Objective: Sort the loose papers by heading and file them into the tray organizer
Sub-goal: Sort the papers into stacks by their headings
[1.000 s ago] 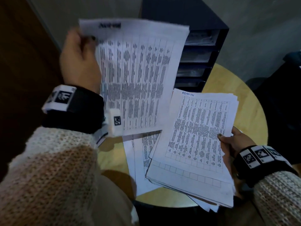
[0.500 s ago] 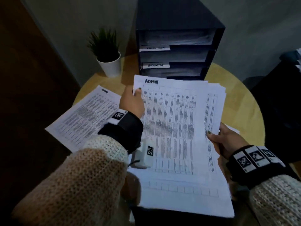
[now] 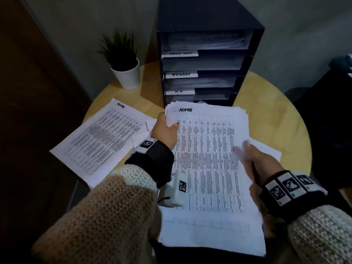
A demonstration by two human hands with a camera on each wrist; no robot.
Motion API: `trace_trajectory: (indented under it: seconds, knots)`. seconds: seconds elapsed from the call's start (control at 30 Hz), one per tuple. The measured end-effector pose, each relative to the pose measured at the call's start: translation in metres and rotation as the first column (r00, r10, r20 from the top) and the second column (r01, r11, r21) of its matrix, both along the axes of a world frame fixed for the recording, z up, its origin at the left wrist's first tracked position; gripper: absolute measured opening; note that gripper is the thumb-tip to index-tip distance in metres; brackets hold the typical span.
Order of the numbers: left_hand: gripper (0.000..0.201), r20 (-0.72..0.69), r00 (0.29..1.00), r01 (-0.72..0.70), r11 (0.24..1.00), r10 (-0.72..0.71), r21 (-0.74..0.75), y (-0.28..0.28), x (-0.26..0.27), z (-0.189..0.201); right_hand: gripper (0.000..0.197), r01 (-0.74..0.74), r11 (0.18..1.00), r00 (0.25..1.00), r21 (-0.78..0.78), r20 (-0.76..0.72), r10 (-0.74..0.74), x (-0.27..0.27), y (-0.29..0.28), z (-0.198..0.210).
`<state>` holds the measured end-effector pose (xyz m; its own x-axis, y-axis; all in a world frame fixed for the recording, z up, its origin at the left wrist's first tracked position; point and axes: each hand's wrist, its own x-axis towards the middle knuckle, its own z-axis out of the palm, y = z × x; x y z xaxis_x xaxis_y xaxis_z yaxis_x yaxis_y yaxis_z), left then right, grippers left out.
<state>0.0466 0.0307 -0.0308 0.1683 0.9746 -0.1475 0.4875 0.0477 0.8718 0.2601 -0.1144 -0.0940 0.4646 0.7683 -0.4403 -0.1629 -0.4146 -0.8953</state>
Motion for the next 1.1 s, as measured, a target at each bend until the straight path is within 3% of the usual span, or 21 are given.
trace_trajectory:
  seconds: [0.03, 0.1, 0.13, 0.2, 0.27, 0.33, 0.43, 0.57, 0.7, 0.8, 0.9, 0.97, 1.1]
  knots:
    - [0.032, 0.0, 1.0, 0.007, 1.0, -0.007, -0.006, -0.002, 0.0, -0.003, 0.014, -0.118, 0.992, 0.99, -0.034, 0.079, 0.12, -0.002, -0.002, 0.003]
    - [0.026, -0.013, 0.999, 0.037, 0.998, -0.038, -0.056, -0.001, -0.005, -0.012, 0.03, -0.21, 0.968, 0.947, -0.136, 0.22, 0.236, 0.006, -0.004, -0.003]
    - [0.022, -0.027, 0.999, 0.039, 0.994, -0.041, -0.1, 0.0, -0.01, -0.017, 0.034, -0.184, 0.971, 0.949, -0.155, 0.228, 0.217, 0.011, -0.003, -0.005]
    - [0.027, -0.225, 0.973, 0.014, 0.981, -0.057, -0.192, 0.004, -0.025, -0.026, 0.041, -0.108, 0.981, 0.966, -0.158, 0.215, 0.141, 0.022, -0.003, -0.007]
    - [0.048, -0.481, 0.875, -0.081, 0.961, -0.057, -0.263, 0.006, -0.045, -0.039, 0.043, -0.04, 0.985, 0.974, -0.166, 0.216, 0.075, 0.03, -0.004, -0.011]
    - [0.056, -0.533, 0.846, -0.159, 0.948, -0.013, -0.277, 0.006, -0.057, -0.045, 0.04, -0.004, 0.983, 0.976, -0.181, 0.214, 0.043, 0.035, -0.006, -0.015]
    - [0.058, -0.392, 0.92, -0.148, 0.943, 0.021, -0.298, 0.001, -0.056, -0.047, 0.033, 0.019, 0.979, 0.979, -0.203, 0.201, 0.022, 0.04, -0.006, -0.017]
    - [0.034, -0.108, 0.994, -0.042, 0.971, 0.017, -0.237, -0.013, -0.04, -0.045, 0.03, 0.039, 0.969, 0.976, -0.244, 0.217, 0.016, 0.04, -0.005, -0.017]
    - [0.047, -0.011, 1.0, 0.022, 0.987, -0.024, -0.16, -0.03, -0.024, -0.04, 0.028, 0.039, 0.962, 0.98, -0.271, 0.199, 0.016, 0.042, -0.005, -0.022]
    - [0.031, -0.17, 0.984, 0.045, 0.996, -0.058, -0.082, -0.022, -0.028, -0.049, 0.028, 0.016, 0.964, 0.975, -0.267, 0.217, 0.044, 0.039, -0.004, -0.018]
    - [0.025, -0.36, 0.928, -0.113, 0.993, 0.095, -0.03, -0.01, -0.045, -0.051, 0.029, 0.009, 0.965, 0.965, -0.264, 0.255, 0.061, 0.036, -0.004, -0.012]
    - [0.01, -0.486, 0.866, -0.168, 0.984, 0.12, -0.056, 0.001, -0.06, -0.046, 0.029, 0.009, 0.965, 0.963, -0.261, 0.261, 0.062, 0.036, -0.003, -0.011]
    - [0.057, -0.66, 0.75, -0.247, 0.946, 0.049, -0.211, 0.034, -0.089, -0.046, 0.032, 0.006, 0.953, 0.963, -0.303, 0.257, 0.076, 0.038, -0.003, -0.014]
